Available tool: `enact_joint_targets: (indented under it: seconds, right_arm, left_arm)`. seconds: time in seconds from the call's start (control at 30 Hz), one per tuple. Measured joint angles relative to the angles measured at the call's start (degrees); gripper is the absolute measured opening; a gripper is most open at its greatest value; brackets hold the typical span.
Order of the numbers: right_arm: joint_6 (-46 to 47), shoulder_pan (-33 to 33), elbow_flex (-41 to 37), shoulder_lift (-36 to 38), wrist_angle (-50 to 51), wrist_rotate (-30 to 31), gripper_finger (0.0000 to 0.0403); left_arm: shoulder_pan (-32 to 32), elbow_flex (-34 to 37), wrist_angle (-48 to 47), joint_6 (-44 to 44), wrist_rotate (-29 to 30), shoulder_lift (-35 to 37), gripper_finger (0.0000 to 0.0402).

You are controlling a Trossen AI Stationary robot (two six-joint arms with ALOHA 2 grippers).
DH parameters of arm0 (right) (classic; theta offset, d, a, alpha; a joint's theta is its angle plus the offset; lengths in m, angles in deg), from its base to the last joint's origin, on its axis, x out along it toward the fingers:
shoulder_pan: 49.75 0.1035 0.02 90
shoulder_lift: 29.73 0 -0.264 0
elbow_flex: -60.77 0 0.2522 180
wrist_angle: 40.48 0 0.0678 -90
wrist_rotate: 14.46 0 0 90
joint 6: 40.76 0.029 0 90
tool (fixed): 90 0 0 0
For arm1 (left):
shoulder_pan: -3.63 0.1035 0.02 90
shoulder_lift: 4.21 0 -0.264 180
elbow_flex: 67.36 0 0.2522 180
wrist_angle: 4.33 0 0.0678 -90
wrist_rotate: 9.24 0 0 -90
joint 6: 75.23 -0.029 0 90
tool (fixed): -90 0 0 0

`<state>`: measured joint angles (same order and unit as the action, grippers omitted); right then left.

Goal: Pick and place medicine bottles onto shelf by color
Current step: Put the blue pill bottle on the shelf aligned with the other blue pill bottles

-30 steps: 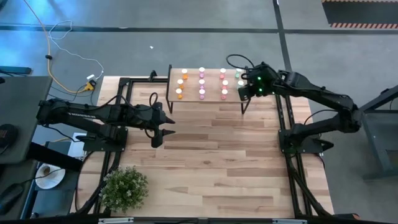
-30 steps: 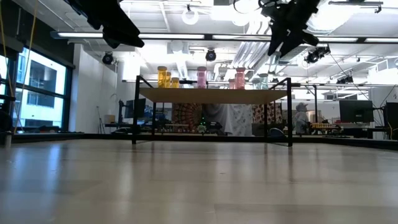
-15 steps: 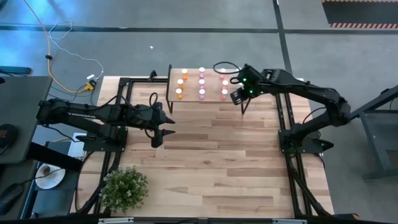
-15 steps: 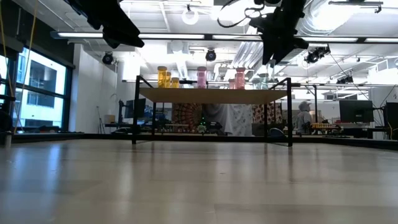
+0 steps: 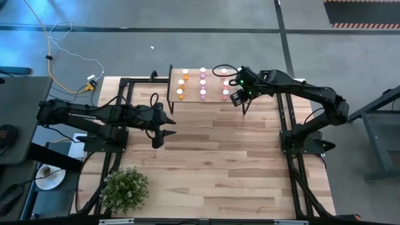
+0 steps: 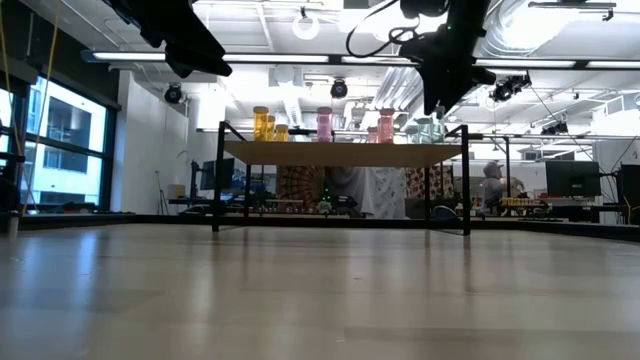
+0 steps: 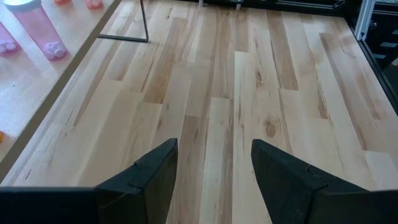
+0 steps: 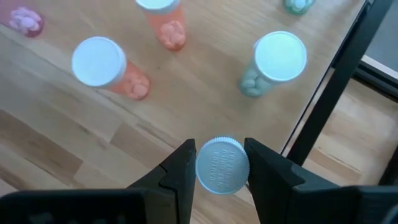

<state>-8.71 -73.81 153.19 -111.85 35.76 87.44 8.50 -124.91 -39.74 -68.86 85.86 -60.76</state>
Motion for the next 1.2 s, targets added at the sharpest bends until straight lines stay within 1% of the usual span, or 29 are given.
enact_joint_targets:
  seconds: [0.23, 0.33, 0.53, 0.73, 0.87, 1.2]
  right_arm:
    - [-0.2, -0.7, 0.0, 0.0, 0.0, 0.0, 0.0114]
    - [-0.3, -0.7, 0.0, 0.0, -0.3, -1.2, 0.0114]
    - [-0.6, -0.7, 0.0, 0.0, -0.6, -0.9, 0.0114]
    - [-0.6, -0.7, 0.0, 0.0, -0.6, -2.0, 0.0114]
    - [-0.6, -0.7, -0.1, 0.0, -0.6, -1.3, 0.0115]
    - [-1.5, -0.7, -0.1, 0.0, -0.6, -1.0, 0.0146]
  left_arm:
    - [0.0, 0.0, 0.0, 0.0, 0.0, 0.0, 0.0196]
    - [0.0, 0.0, 0.0, 0.0, 0.0, 0.0, 0.0196]
    - [0.0, 0.0, 0.0, 0.0, 0.0, 0.0, 0.0196]
    - [0.0, 0.0, 0.0, 0.0, 0.0, 0.0, 0.0196]
    - [0.0, 0.0, 0.0, 0.0, 0.0, 0.0, 0.0196]
    - [0.0, 0.0, 0.0, 0.0, 0.0, 0.0, 0.0196]
